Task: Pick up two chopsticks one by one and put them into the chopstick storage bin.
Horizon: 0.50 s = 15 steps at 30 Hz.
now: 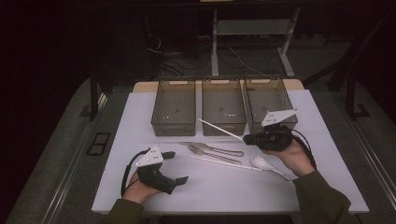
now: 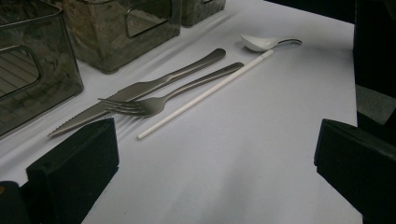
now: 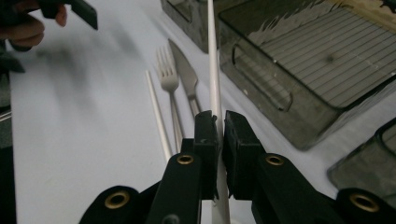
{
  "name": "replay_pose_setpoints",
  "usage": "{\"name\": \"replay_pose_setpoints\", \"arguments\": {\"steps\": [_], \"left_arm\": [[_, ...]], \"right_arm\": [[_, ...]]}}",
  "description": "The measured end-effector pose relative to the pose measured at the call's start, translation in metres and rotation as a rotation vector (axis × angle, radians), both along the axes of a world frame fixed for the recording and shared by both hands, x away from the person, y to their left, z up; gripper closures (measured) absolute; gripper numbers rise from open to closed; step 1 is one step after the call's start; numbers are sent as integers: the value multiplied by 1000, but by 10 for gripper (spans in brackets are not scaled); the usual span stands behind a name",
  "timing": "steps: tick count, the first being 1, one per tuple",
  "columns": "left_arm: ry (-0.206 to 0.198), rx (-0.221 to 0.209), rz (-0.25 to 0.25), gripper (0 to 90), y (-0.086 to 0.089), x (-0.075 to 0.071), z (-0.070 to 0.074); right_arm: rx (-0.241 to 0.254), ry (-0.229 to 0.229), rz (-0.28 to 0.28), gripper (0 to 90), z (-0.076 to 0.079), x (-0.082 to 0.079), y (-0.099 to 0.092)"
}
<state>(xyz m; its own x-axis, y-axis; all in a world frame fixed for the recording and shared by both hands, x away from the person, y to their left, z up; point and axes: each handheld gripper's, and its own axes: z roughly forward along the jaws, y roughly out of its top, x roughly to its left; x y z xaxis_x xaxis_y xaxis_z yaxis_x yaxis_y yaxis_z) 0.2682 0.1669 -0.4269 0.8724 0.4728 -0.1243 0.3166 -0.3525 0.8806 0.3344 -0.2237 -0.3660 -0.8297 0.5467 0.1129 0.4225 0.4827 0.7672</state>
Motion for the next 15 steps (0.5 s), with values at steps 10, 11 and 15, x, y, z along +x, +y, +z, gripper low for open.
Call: {"name": "replay_pose_setpoints", "arguments": {"steps": [10,11,15], "left_arm": [[-5,1,2,0,-2,-1,1],[-5,1,2,0,-2,-1,1],[-8,-4,4,0,-2,-1,1]], "right_arm": [[1,3,-50,840,14,23,23],[2,0,-54,840,15,25,25],[1,3,-72,840,20,34,35]]}}
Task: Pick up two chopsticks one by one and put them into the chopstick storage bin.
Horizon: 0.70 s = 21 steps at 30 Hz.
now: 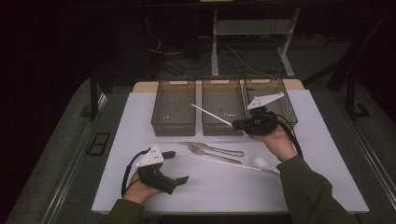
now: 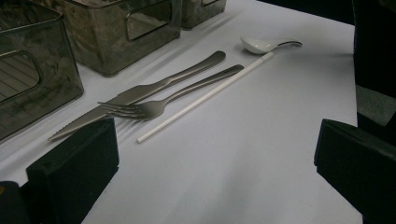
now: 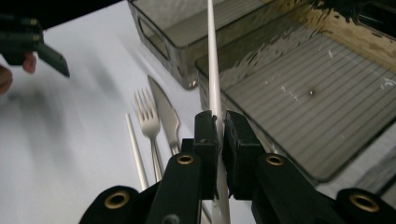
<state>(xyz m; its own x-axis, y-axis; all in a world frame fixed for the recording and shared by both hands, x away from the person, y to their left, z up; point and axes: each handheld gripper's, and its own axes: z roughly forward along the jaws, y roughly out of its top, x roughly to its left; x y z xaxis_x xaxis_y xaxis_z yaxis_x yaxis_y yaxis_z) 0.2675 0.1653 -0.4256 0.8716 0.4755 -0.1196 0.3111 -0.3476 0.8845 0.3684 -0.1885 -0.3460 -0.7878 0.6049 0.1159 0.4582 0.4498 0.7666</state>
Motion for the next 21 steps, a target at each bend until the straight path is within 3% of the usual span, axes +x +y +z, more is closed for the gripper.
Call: {"name": "replay_pose_setpoints", "arguments": {"steps": [9,21], "left_arm": [[0,-2,0,0,-1,1,0],[-5,-1,-4,0,-1,0,1]], "right_arm": [[-5,17,-20,840,4,22,24],[-46,43,-51,840,11,50,73]]}}
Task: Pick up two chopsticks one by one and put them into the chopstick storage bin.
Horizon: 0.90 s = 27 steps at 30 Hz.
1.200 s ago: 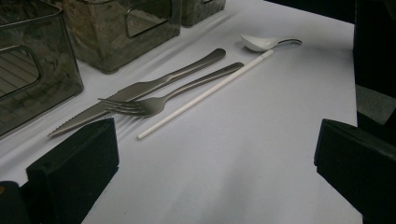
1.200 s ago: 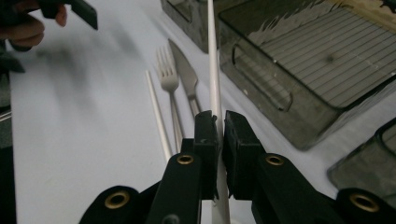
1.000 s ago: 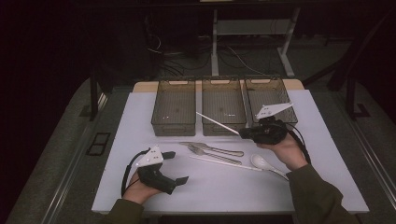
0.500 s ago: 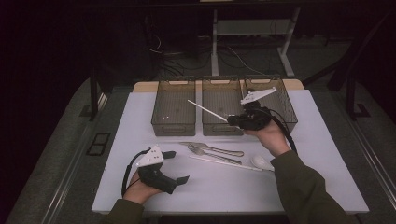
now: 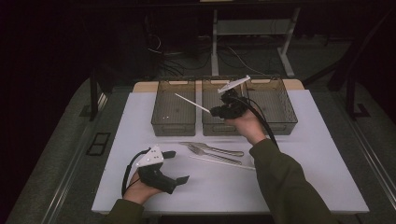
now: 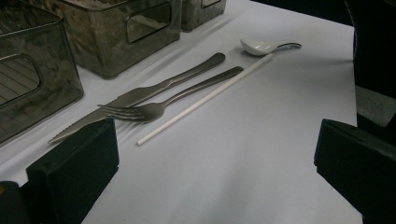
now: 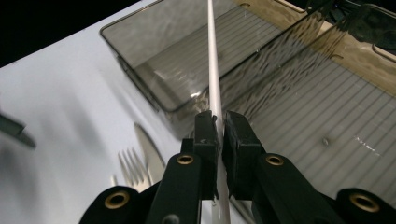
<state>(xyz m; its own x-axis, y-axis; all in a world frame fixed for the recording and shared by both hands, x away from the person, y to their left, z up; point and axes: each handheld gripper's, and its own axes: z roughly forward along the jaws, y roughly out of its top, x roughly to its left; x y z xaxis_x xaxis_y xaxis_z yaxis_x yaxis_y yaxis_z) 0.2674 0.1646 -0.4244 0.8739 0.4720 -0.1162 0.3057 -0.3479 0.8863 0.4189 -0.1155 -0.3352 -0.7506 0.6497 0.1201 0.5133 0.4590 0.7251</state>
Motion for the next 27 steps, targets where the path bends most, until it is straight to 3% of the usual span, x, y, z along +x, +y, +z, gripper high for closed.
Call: {"name": "replay_pose_setpoints", "arguments": {"steps": [19,27], "left_arm": [[-2,-10,-10,0,-1,-1,1],[0,-18,-17,0,-1,0,1]], "right_arm": [[-97,36,-50,839,-16,45,69],[-107,59,-76,839,-25,61,91]]}}
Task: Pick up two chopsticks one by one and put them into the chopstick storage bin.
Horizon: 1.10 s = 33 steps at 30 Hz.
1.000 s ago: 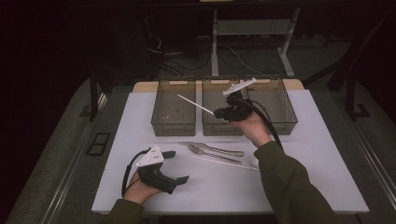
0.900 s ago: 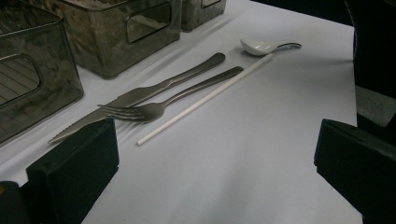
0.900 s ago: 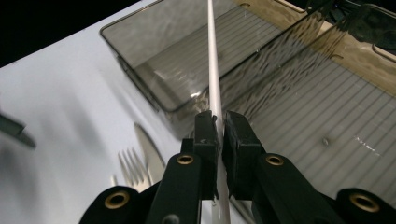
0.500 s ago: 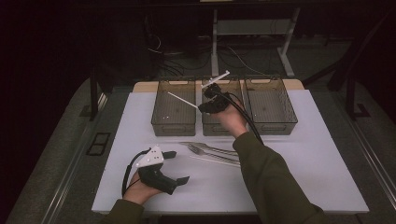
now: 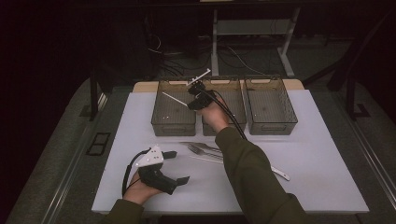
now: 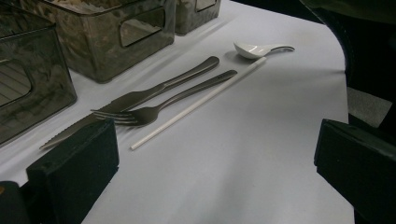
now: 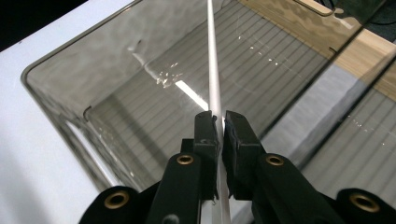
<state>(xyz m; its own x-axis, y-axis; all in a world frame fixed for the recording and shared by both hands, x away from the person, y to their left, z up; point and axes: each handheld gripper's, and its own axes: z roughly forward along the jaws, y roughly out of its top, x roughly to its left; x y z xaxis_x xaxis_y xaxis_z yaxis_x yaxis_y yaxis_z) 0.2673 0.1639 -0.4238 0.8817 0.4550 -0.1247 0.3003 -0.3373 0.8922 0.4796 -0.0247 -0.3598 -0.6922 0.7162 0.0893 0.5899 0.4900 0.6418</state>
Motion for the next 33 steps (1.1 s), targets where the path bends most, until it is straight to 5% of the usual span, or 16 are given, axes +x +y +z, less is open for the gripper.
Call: {"name": "replay_pose_setpoints", "arguments": {"steps": [16,33], "left_arm": [[-1,-1,-8,0,0,0,0],[-3,5,0,0,0,0,0]], "right_arm": [[-9,0,19,884,-4,3,19],[137,-17,104,457,19,-22,-18]]}}
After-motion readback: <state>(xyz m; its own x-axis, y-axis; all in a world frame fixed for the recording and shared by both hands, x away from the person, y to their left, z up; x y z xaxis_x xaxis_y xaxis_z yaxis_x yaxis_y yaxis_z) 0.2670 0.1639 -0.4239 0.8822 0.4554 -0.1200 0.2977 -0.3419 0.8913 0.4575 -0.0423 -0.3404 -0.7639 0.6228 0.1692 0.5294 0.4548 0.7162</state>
